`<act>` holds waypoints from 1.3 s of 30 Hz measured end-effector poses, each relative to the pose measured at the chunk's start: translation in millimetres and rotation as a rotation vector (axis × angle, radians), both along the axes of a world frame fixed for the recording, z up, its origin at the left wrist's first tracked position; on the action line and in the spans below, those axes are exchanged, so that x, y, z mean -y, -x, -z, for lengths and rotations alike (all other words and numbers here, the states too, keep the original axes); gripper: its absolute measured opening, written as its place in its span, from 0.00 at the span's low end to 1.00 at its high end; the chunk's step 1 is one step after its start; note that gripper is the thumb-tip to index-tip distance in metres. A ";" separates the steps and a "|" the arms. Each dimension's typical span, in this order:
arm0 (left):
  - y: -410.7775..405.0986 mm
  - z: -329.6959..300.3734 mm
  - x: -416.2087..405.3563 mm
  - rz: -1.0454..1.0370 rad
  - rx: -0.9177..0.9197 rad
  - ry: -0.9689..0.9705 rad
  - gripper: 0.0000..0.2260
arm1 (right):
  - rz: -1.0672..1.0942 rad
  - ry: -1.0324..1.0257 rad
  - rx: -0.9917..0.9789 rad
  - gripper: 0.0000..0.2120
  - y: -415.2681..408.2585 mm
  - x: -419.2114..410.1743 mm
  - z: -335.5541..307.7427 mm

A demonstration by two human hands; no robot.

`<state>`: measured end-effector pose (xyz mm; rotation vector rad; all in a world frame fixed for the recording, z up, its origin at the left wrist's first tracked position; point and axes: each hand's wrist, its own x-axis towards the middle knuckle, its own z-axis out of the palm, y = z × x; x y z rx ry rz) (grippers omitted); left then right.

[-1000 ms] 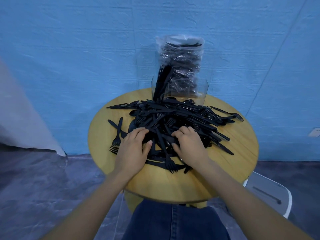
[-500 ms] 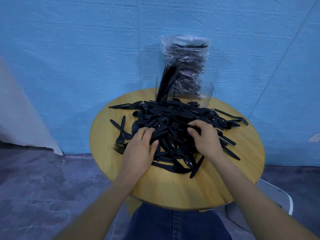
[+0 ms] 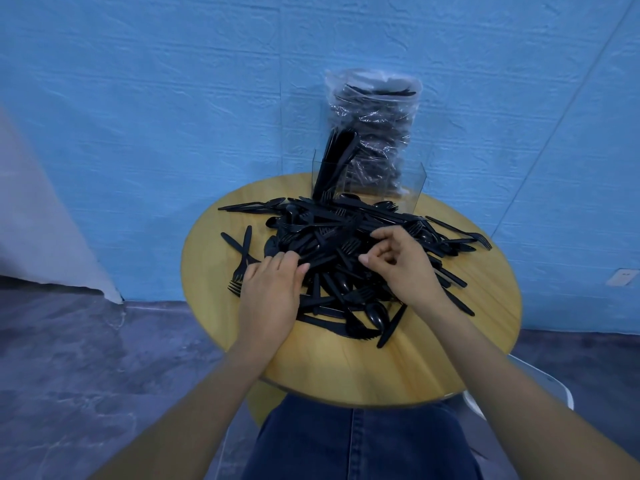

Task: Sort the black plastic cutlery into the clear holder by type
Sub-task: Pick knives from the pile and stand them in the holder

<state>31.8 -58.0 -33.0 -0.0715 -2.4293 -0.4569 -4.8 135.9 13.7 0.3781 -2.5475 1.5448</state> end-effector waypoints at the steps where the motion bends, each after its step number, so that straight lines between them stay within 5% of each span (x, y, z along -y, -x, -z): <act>1: -0.3 -1.7 0.5 0.006 0.010 -0.067 0.17 | 0.019 -0.058 0.014 0.15 0.7 0.7 2.2; 7: -2.2 -5.7 5.4 -0.059 0.012 -0.557 0.15 | -0.129 -0.432 -0.017 0.24 -0.5 26.3 14.8; 11: -2.9 -7.7 5.9 -0.049 0.046 -0.693 0.14 | -0.153 -0.532 -0.038 0.23 5.7 34.3 18.2; 18: -1.3 -4.9 6.7 -0.012 0.093 -0.693 0.13 | 0.035 -0.370 -0.146 0.12 14.6 21.6 7.0; 25: -3.5 -5.7 7.0 0.003 0.085 -0.682 0.14 | -0.186 -0.407 -0.145 0.04 -16.9 14.7 3.0; 31: -19.9 -13.1 8.0 0.099 0.084 -0.594 0.09 | -0.328 -0.769 -0.046 0.23 -38.7 11.6 12.9; 39: -41.1 -3.7 13.8 0.167 0.163 -0.467 0.08 | -0.285 -0.889 -0.012 0.34 -44.3 21.3 13.6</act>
